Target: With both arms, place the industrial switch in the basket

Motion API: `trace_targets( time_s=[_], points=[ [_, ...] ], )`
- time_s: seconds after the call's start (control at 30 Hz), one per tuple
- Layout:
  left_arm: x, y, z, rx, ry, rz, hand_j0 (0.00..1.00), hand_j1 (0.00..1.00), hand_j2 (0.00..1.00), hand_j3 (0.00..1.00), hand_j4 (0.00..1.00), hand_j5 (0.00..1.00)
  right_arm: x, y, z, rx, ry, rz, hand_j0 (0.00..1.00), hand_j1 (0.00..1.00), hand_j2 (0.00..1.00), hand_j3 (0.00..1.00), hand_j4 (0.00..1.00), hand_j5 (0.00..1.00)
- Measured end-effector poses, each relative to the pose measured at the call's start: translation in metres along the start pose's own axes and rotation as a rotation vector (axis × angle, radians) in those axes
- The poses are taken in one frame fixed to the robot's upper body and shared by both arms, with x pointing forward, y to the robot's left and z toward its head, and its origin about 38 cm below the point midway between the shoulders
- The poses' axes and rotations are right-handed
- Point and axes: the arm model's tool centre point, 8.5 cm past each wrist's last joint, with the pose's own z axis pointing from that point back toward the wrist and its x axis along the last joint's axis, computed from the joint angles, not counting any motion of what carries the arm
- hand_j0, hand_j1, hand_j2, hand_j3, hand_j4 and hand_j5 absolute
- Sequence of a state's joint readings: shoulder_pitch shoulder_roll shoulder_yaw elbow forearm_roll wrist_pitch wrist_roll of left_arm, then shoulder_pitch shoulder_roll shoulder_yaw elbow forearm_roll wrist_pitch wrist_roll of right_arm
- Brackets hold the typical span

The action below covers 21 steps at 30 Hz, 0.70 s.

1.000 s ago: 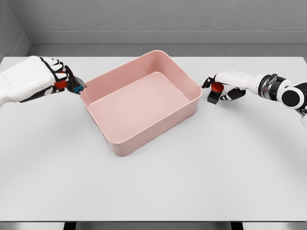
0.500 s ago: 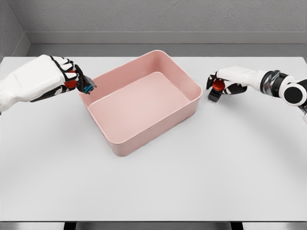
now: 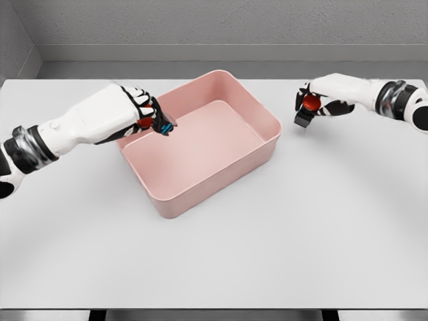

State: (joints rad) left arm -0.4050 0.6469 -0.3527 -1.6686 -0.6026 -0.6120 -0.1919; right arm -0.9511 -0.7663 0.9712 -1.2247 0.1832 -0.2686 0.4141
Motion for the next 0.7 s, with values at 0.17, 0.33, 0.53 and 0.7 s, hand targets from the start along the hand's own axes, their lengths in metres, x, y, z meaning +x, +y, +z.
trace_targets(
  time_s=[0.17,0.33,0.53,0.7],
  points=[
    [0.003,-0.022,-0.018,-0.023,-0.006,0.032,0.29,0.29,0.29,0.29,0.29,0.29,0.004,-0.010,0.006,-0.015,-0.016,0.025,0.48,0.48,0.48,0.48,0.48,0.48],
    [-0.003,-0.037,-0.024,-0.047,0.017,0.055,0.29,0.29,0.29,0.29,0.29,0.29,0.012,-0.024,0.010,-0.030,-0.036,0.051,0.48,0.48,0.48,0.48,0.48,0.48],
    [-0.010,-0.050,-0.023,-0.073,0.042,0.079,0.58,0.58,0.58,0.58,0.58,0.58,0.027,-0.034,0.012,-0.035,-0.075,0.084,0.48,0.48,0.48,0.48,0.48,0.48],
    [-0.010,-0.048,-0.025,-0.066,0.041,0.079,0.98,0.98,0.98,0.98,0.98,0.98,0.034,-0.041,0.018,-0.044,-0.090,0.105,0.48,0.48,0.48,0.48,0.48,0.48]
  ],
)
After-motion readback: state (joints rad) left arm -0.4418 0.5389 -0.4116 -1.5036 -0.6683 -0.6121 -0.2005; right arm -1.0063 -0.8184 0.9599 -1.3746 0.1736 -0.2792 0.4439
